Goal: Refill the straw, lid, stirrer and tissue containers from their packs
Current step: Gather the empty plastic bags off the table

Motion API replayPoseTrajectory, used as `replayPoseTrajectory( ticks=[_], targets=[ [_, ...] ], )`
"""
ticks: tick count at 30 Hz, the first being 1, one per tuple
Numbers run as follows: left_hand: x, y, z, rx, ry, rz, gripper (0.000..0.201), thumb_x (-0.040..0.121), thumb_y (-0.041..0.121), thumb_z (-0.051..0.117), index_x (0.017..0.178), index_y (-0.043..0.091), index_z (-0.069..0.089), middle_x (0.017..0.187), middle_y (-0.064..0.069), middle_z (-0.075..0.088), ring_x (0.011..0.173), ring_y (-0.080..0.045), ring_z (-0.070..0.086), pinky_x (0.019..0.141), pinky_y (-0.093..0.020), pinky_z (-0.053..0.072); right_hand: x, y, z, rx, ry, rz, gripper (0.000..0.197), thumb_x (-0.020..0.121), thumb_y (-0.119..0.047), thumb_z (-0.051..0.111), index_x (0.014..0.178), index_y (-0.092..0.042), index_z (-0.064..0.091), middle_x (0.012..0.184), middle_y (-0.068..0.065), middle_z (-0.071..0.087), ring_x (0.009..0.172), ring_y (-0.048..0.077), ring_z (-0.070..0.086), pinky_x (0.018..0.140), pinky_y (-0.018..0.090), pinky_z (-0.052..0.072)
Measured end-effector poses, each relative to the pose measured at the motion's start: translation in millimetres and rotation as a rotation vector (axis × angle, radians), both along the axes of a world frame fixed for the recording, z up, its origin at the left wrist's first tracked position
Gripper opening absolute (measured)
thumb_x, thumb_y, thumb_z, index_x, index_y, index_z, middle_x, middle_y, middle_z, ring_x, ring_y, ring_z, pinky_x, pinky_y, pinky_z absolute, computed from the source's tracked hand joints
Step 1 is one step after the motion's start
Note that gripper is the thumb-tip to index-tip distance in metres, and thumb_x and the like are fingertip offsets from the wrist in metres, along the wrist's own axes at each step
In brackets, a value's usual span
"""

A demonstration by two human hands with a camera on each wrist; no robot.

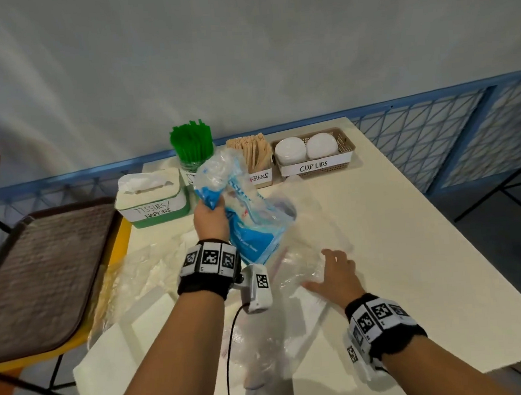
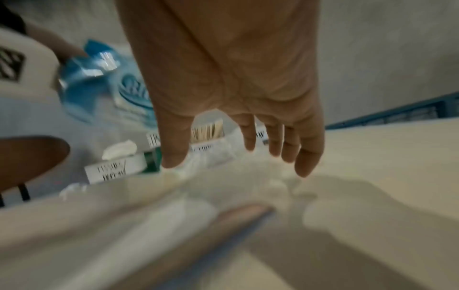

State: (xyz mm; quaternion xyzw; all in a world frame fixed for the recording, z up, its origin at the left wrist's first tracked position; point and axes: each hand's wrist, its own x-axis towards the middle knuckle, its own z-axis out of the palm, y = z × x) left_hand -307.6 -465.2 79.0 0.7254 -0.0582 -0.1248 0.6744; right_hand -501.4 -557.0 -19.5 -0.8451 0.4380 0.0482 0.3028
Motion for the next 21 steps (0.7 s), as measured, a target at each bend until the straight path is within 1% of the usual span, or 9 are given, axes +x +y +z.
replayPoseTrajectory(
  ticks=[2,4,8,11,14,16,18,19,21],
  targets=[
    [1,13,3,0.014,-0.017,-0.008,0.025,0.093,0.008,0.051,0.116,0.000,0.057,0.114,-0.021,0.062,0.108,-0.031,0.059,0.099,-0.044,0.046,3,12,-11,0.004,0.046,-0.017,0.103,0.075,-0.048,0.071,0.147,-0.009,0.008,0.147,0.014,0.020,0.132,0.033,0.027,0.106,0.037,0.032],
    [-2,24,4,0.018,-0.018,-0.027,0.027,0.093,0.007,0.050,0.118,-0.002,0.055,0.116,-0.022,0.061,0.109,-0.033,0.058,0.099,-0.045,0.046,7,17,-20,-0.057,0.095,-0.026,0.103,0.076,-0.041,0.073,0.146,-0.005,0.006,0.143,0.016,0.026,0.129,0.032,0.033,0.105,0.034,0.034],
    [-1,40,4,0.048,-0.026,-0.039,0.024,0.093,0.006,0.049,0.115,-0.001,0.057,0.113,-0.021,0.062,0.107,-0.031,0.058,0.100,-0.046,0.045,9,12,-25,0.018,0.101,-0.083,0.089,0.079,-0.032,0.072,0.141,0.003,0.019,0.139,0.017,0.041,0.129,0.028,0.042,0.104,0.029,0.036],
    [2,46,4,0.068,-0.036,-0.040,0.021,0.093,0.008,0.050,0.111,0.001,0.059,0.106,-0.017,0.062,0.103,-0.028,0.059,0.099,-0.046,0.046,7,7,-24,-0.037,0.150,-0.028,0.058,0.085,-0.031,0.065,0.131,-0.004,0.043,0.133,0.009,0.051,0.125,0.022,0.048,0.101,0.026,0.038],
    [4,46,8,0.067,-0.041,-0.053,0.023,0.093,0.008,0.051,0.113,0.001,0.058,0.110,-0.019,0.062,0.100,-0.024,0.057,0.098,-0.043,0.046,6,7,-17,-0.063,0.163,0.000,0.039,0.089,-0.023,0.056,0.124,-0.007,0.051,0.128,0.009,0.052,0.119,0.023,0.051,0.097,0.025,0.039],
    [7,45,11,0.070,-0.053,-0.075,0.022,0.093,0.008,0.051,0.113,0.001,0.059,0.108,-0.016,0.062,0.101,-0.024,0.057,0.097,-0.041,0.046,3,1,-6,-0.060,0.107,-0.023,0.032,0.089,-0.016,0.050,0.120,-0.008,0.055,0.125,0.010,0.057,0.115,0.024,0.053,0.093,0.026,0.040],
    [11,44,13,0.101,-0.078,-0.087,0.014,0.092,0.009,0.053,0.102,0.005,0.062,0.104,-0.017,0.063,0.098,-0.024,0.058,0.095,-0.040,0.047,0,-7,11,-0.056,0.028,-0.033,0.036,0.089,-0.014,0.048,0.125,-0.010,0.052,0.129,0.008,0.057,0.119,0.024,0.052,0.097,0.027,0.038],
    [13,42,15,0.109,-0.086,-0.094,0.008,0.091,0.010,0.054,0.091,0.009,0.062,0.100,-0.017,0.063,0.095,-0.024,0.058,0.094,-0.040,0.047,-1,-11,23,-0.059,-0.015,-0.023,0.041,0.090,-0.014,0.050,0.130,-0.011,0.049,0.133,0.007,0.054,0.122,0.024,0.050,0.100,0.026,0.036],
    [17,37,17,0.138,-0.114,-0.106,0.014,0.089,0.009,0.057,0.077,0.016,0.058,0.093,-0.015,0.062,0.092,-0.023,0.057,0.092,-0.042,0.048,1,-18,53,-0.060,-0.128,0.008,0.044,0.089,-0.010,0.054,0.133,-0.008,0.048,0.135,0.009,0.052,0.123,0.024,0.049,0.101,0.024,0.033]
  ],
)
